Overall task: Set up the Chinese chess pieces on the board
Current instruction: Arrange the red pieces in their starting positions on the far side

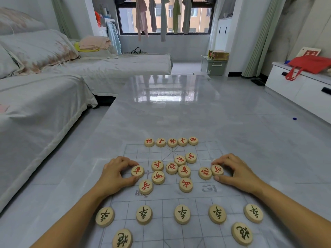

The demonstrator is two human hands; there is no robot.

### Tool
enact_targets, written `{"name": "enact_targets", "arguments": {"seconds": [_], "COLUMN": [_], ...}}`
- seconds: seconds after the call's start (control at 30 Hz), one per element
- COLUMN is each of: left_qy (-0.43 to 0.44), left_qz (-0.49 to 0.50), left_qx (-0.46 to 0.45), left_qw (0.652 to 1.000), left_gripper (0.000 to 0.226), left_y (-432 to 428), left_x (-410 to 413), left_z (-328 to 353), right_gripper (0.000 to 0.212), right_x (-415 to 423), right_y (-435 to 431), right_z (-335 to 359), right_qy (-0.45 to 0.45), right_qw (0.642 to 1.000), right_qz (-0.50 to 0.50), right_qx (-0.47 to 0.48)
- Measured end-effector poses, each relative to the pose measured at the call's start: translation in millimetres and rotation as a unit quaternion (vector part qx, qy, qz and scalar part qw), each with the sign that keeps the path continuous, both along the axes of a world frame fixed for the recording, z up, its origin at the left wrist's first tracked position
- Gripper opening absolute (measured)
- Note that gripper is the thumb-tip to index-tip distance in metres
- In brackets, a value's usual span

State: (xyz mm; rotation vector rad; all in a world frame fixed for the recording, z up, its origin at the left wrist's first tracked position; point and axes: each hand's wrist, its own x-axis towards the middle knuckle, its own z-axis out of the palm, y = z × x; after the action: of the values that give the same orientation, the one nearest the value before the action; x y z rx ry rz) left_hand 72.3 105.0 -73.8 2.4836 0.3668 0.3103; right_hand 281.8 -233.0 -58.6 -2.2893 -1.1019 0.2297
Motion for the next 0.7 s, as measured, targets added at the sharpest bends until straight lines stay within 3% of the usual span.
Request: {"name": "enact_targets", "arguments": {"seconds": [0.23,0.7], "left_qy": [0.004,0.005], "left_qz": [0.013,0.016], "left_qx": [-0.005,-0.012], "left_qw": [1.000,1.000], "left_gripper": [0.039,0.040], "left_y": [-4,-10], "left_x": [-1,-2], "left_z": [4,11], "right_gripper": [0.070,0.058], "right_x": [-1,1], "right_y": [0,-1], "right_z": [-1,-5], "right_qy": [-0.003,-0.012], "right_qw": [1.000,1.000], "right_qz": [0.004,0.001], "right_qx": [-0.007,-0.002]}}
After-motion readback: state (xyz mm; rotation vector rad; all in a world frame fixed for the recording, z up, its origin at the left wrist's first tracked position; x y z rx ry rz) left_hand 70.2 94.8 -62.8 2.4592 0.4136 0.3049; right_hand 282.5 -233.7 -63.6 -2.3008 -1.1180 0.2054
